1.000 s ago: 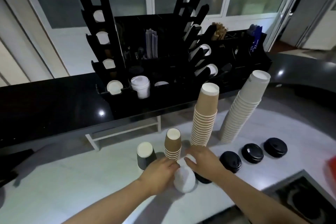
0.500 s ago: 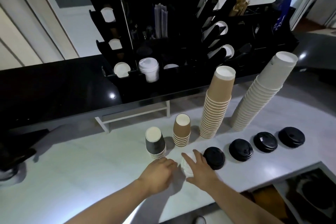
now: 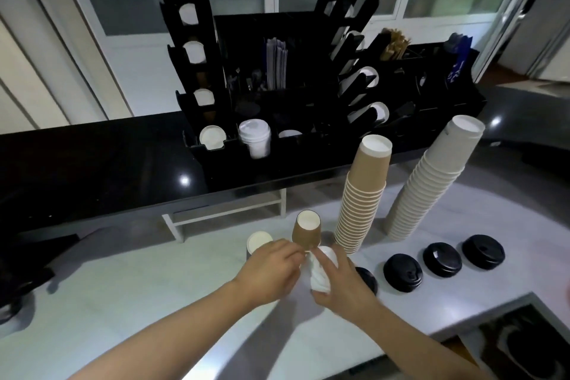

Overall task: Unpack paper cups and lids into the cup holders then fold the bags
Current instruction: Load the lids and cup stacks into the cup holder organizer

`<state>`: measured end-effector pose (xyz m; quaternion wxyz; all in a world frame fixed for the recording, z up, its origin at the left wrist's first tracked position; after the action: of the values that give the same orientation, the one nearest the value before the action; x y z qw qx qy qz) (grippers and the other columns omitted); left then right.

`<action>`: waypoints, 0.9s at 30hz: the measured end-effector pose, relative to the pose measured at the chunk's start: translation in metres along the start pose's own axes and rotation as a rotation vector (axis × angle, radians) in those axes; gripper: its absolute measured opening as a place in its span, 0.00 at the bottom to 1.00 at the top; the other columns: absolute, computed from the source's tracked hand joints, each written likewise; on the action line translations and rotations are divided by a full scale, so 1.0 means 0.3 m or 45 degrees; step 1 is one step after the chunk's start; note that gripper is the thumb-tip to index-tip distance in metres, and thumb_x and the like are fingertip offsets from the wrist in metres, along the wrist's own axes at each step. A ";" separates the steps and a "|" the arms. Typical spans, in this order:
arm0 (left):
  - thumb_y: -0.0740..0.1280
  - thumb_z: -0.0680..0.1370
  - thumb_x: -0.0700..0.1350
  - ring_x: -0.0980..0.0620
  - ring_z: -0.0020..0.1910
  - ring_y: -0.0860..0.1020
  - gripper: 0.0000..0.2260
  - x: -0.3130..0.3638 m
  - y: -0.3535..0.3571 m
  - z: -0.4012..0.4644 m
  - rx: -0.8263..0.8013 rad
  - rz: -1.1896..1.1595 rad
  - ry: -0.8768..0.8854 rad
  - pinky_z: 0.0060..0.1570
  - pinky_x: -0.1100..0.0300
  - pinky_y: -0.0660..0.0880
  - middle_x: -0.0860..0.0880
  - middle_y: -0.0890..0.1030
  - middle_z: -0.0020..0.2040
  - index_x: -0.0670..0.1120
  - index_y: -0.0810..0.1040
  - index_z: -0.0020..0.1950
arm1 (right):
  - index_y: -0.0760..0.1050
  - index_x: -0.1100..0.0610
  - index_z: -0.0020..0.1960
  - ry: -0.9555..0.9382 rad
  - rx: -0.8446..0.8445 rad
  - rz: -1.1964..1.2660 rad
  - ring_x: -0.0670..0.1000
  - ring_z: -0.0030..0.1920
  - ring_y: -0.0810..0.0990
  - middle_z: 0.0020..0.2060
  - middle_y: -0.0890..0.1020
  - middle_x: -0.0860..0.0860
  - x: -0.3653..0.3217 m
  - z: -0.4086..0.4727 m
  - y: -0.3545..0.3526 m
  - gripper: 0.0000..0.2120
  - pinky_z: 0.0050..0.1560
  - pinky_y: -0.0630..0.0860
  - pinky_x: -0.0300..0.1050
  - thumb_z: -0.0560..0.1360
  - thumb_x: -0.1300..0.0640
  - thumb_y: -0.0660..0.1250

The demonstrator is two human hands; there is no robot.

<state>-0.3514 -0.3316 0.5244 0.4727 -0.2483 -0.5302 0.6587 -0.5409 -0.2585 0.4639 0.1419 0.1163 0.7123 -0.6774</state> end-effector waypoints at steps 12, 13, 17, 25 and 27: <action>0.59 0.78 0.48 0.49 0.52 0.78 0.14 -0.208 -0.414 0.300 0.412 0.430 -0.108 0.58 0.51 0.72 0.52 0.82 0.53 0.47 0.83 0.54 | 0.47 0.37 0.78 -0.147 0.472 0.124 0.61 0.65 0.70 0.72 0.55 0.52 -0.191 0.409 -0.530 0.49 0.61 0.75 0.53 0.70 0.45 0.76; 0.59 0.78 0.48 0.48 0.52 0.78 0.14 -0.226 -0.444 0.318 0.404 0.483 -0.130 0.60 0.51 0.71 0.52 0.82 0.52 0.47 0.83 0.53 | 0.48 0.38 0.78 -0.124 0.487 0.125 0.62 0.65 0.70 0.71 0.55 0.52 -0.203 0.462 -0.572 0.49 0.61 0.75 0.54 0.69 0.45 0.76; 0.61 0.77 0.48 0.46 0.56 0.77 0.13 -0.288 -0.518 0.369 0.339 0.678 -0.227 0.68 0.46 0.69 0.49 0.81 0.54 0.46 0.82 0.55 | 0.47 0.42 0.76 0.032 0.434 0.158 0.64 0.62 0.73 0.69 0.59 0.55 -0.239 0.672 -0.714 0.48 0.61 0.75 0.62 0.68 0.43 0.76; 0.69 0.72 0.45 0.41 0.62 0.78 0.18 -0.369 -0.473 0.349 0.151 0.705 -0.381 0.70 0.42 0.70 0.43 0.80 0.62 0.44 0.81 0.61 | 0.52 0.48 0.71 0.093 0.273 -0.037 0.62 0.61 0.74 0.67 0.62 0.55 -0.237 0.915 -0.759 0.45 0.63 0.70 0.62 0.67 0.40 0.77; 0.71 0.69 0.45 0.43 0.60 0.79 0.17 -0.384 -0.465 0.345 0.160 0.711 -0.375 0.69 0.43 0.71 0.44 0.82 0.59 0.44 0.83 0.57 | 0.53 0.49 0.72 0.101 0.235 -0.072 0.63 0.62 0.74 0.69 0.62 0.56 -0.229 0.948 -0.743 0.45 0.63 0.69 0.62 0.67 0.40 0.77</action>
<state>-0.3375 -0.4830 0.6670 0.2063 -0.2565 -0.4625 0.8232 -0.5441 -0.5529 0.6844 0.0831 0.1354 0.6550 -0.7387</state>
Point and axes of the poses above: each hand's wrist, its own z-axis towards the middle knuckle, its own y-axis out of the palm, x = y × z, the point moved 2 cm from there along z, towards the middle knuckle
